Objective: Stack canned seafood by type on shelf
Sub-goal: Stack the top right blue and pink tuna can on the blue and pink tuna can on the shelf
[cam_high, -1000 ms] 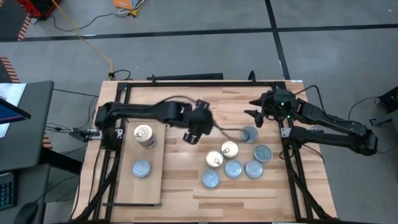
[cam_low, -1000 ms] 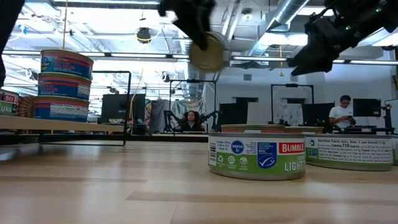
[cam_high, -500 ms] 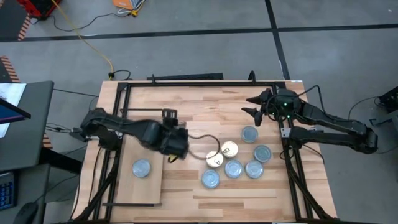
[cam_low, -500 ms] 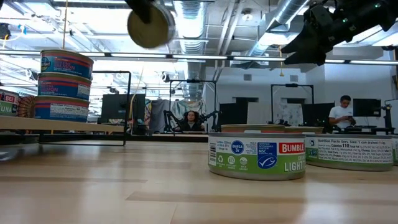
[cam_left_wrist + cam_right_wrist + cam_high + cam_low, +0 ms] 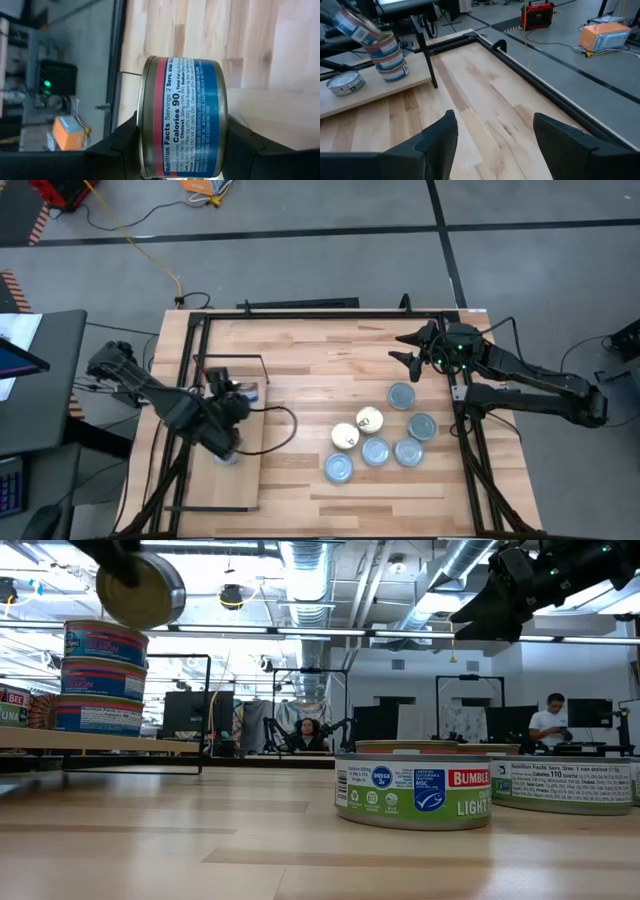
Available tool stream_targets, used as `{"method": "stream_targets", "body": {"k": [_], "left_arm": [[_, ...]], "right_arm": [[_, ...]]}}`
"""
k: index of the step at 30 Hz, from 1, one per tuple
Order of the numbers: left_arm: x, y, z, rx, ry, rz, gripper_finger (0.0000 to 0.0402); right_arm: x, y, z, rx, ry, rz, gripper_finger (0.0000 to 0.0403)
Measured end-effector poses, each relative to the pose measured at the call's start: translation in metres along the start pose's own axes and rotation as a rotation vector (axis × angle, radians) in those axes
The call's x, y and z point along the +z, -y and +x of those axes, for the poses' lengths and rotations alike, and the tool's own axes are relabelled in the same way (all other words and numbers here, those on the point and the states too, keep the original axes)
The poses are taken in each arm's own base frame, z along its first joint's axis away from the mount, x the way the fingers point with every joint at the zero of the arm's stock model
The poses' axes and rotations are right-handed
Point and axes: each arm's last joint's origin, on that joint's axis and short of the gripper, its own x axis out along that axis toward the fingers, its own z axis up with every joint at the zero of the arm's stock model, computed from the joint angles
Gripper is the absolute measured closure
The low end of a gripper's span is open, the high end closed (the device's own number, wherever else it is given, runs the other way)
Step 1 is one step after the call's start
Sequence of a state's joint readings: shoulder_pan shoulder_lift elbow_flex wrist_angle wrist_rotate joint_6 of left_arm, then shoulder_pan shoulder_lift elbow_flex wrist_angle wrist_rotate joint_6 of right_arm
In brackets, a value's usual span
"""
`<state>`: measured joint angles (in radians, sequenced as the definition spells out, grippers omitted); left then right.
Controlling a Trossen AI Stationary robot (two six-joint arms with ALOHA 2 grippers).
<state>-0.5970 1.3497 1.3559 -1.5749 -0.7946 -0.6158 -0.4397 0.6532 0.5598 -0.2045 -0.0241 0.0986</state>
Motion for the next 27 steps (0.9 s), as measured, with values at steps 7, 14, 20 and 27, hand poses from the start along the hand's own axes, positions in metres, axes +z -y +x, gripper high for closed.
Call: {"method": "stream_targets", "body": {"k": [7, 14, 20, 27], "left_arm": [[-0.030, -0.009, -0.017, 0.005, 0.159, 0.026, 0.0217], [-0.044, -0.021, -0.032, -0.007, 0.273, 0.059, 0.0217], [-0.044, -0.021, -0.032, 0.009, 0.273, 0.258, 0.0217], [-0.048, -0.016, -0.026, 0.036, 0.250, 0.478, 0.0217]], "right_arm": [[0.002, 0.000, -0.003, 0.003, 0.025, 0.034, 0.0117], [0.004, -0.003, -0.004, 0.022, 0.043, 0.095, 0.0117], [0.003, -0.011, -0.004, 0.077, 0.038, 0.090, 0.0117], [0.004, -0.028, 0.002, 0.195, 0.115, 0.114, 0.0117]]}}
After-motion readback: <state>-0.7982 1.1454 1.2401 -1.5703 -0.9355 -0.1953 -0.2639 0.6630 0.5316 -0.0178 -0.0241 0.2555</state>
